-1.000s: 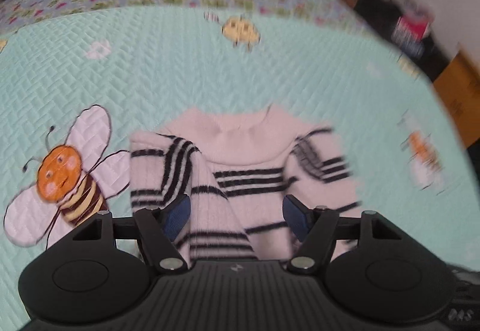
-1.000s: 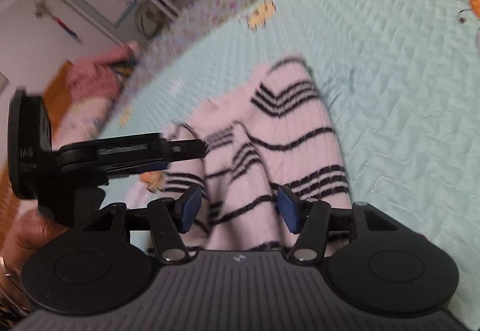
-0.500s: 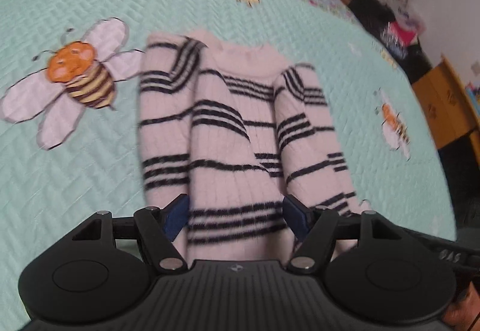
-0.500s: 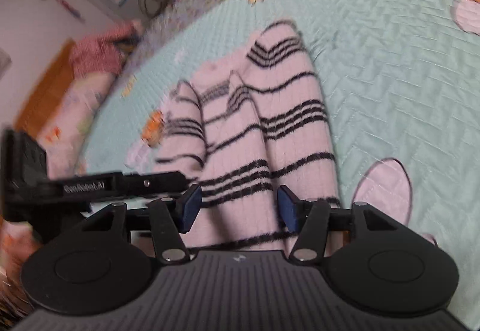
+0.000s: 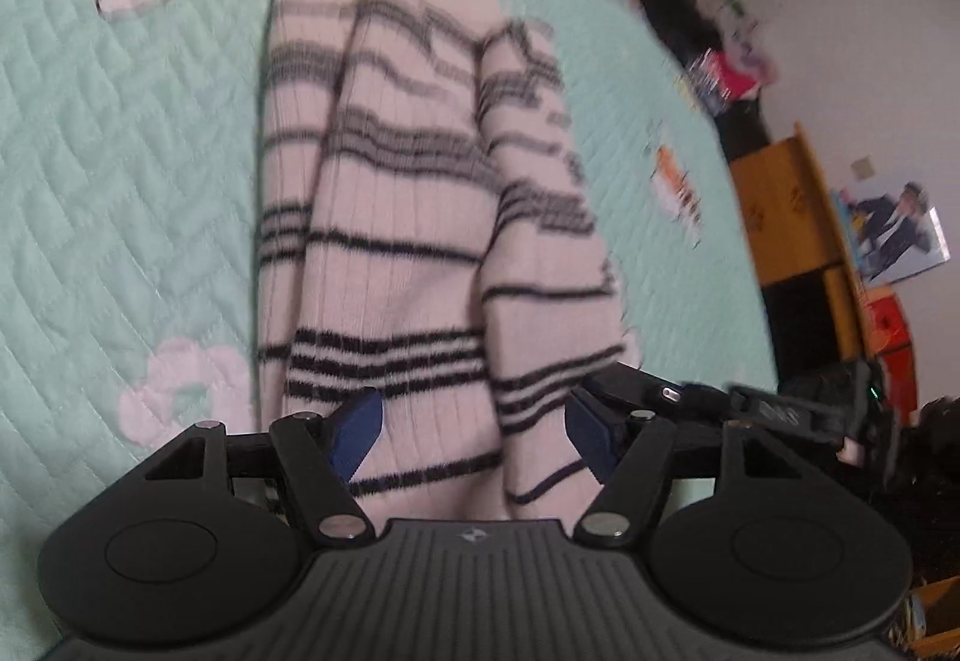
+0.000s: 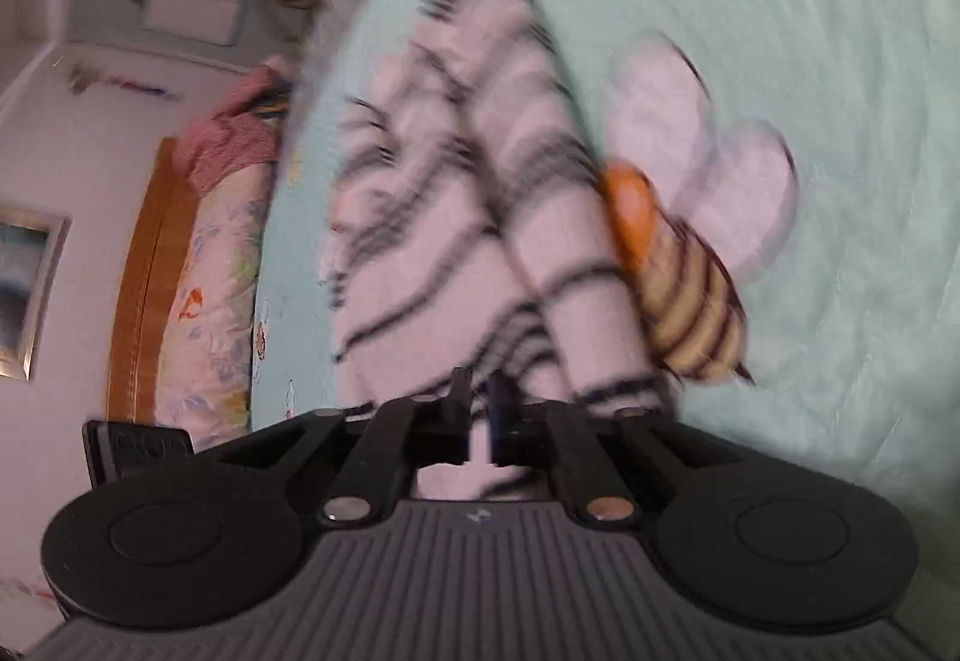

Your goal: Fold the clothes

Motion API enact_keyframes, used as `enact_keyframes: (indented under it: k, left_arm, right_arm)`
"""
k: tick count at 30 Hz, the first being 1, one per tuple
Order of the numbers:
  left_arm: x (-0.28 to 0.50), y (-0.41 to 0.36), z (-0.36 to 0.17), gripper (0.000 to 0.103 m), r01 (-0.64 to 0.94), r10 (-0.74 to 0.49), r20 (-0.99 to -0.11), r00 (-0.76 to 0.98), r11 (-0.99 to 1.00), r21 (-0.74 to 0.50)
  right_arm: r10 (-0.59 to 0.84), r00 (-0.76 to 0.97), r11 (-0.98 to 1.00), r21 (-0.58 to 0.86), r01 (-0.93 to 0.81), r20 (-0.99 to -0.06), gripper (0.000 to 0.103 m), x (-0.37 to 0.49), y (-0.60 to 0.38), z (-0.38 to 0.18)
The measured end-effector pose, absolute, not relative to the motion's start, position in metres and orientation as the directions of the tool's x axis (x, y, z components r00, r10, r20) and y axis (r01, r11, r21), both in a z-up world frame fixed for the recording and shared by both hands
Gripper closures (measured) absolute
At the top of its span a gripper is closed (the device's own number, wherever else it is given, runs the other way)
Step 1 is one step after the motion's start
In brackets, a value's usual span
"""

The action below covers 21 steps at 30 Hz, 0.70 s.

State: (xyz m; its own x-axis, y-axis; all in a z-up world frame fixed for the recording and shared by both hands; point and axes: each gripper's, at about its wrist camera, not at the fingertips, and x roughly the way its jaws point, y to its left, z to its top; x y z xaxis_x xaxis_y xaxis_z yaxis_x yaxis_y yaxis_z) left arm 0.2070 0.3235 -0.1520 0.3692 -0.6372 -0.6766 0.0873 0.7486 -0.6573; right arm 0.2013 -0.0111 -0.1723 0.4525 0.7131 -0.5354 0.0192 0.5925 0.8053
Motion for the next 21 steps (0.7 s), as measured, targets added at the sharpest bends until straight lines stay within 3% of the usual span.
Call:
enact_keyframes:
  k: [1, 3, 5, 6, 7, 8, 9, 11, 15, 18, 19, 20, 21]
  left_arm:
    - [0.204, 0.326, -0.148, 0.033, 0.094, -0.643, -0.663, 0.384, 0.741, -0.664]
    - [0.193, 0.328, -0.147, 0.031, 0.127, -0.681, -0.631, 0.372, 0.711, -0.692]
    - [0.181, 0.324, -0.16, 0.031, 0.139, -0.703, -0.63, 0.33, 0.697, -0.704]
    - [0.173, 0.323, -0.159, 0.031, 0.149, -0.703, -0.624, 0.341, 0.696, -0.702]
    - [0.165, 0.323, -0.157, 0.032, 0.161, -0.7, -0.616, 0.362, 0.698, -0.698]
    - [0.156, 0.322, -0.155, 0.032, 0.172, -0.697, -0.607, 0.382, 0.699, -0.694]
    - [0.148, 0.322, -0.153, 0.032, 0.183, -0.693, -0.598, 0.402, 0.701, -0.689]
    - [0.131, 0.32, -0.148, 0.032, 0.206, -0.686, -0.578, 0.441, 0.704, -0.679]
    - [0.072, 0.322, -0.139, 0.031, 0.215, -0.694, -0.548, 0.466, 0.69, -0.691]
    - [0.038, 0.319, -0.172, 0.032, 0.083, -0.697, -0.591, 0.407, 0.672, -0.736]
    - [0.034, 0.315, -0.177, 0.041, 0.082, -0.687, -0.601, 0.407, 0.683, -0.725]
    - [0.032, 0.31, -0.179, 0.043, 0.095, -0.675, -0.61, 0.415, 0.699, -0.709]
    - [0.029, 0.306, -0.181, 0.043, 0.108, -0.663, -0.618, 0.423, 0.714, -0.692]
  right_arm:
    - [0.729, 0.456, 0.571, 0.821, 0.007, -0.511, 0.066, 0.196, -0.011, -0.167]
    - [0.765, 0.45, 0.517, 0.856, -0.002, -0.461, 0.065, 0.185, -0.011, -0.163]
    - [0.77, 0.413, 0.531, 0.847, 0.006, -0.486, 0.061, 0.172, -0.01, -0.175]
    - [0.744, 0.387, 0.583, 0.812, 0.02, -0.544, 0.064, 0.167, -0.009, -0.184]
    - [0.73, 0.396, 0.597, 0.802, 0.025, -0.556, 0.086, 0.162, -0.011, -0.191]
    - [0.719, 0.409, 0.605, 0.795, 0.029, -0.562, 0.091, 0.157, -0.013, -0.197]
    - [0.719, 0.435, 0.592, 0.805, 0.024, -0.542, 0.09, 0.152, -0.016, -0.193]
    - [0.719, 0.497, 0.57, 0.822, -0.02, -0.486, 0.073, 0.138, -0.018, -0.176]
    - [0.756, 0.544, 0.503, 0.855, -0.127, -0.364, 0.065, 0.076, -0.011, -0.149]
    - [0.703, 0.525, 0.57, 0.821, -0.013, -0.48, 0.06, 0.036, -0.008, -0.171]
    - [0.66, 0.508, 0.627, 0.778, 0.034, -0.554, 0.075, 0.033, -0.002, -0.183]
    - [0.63, 0.52, 0.661, 0.75, 0.03, -0.577, 0.09, 0.03, 0.001, -0.187]
    - [0.619, 0.531, 0.675, 0.738, 0.018, -0.579, 0.089, 0.028, 0.0, -0.187]
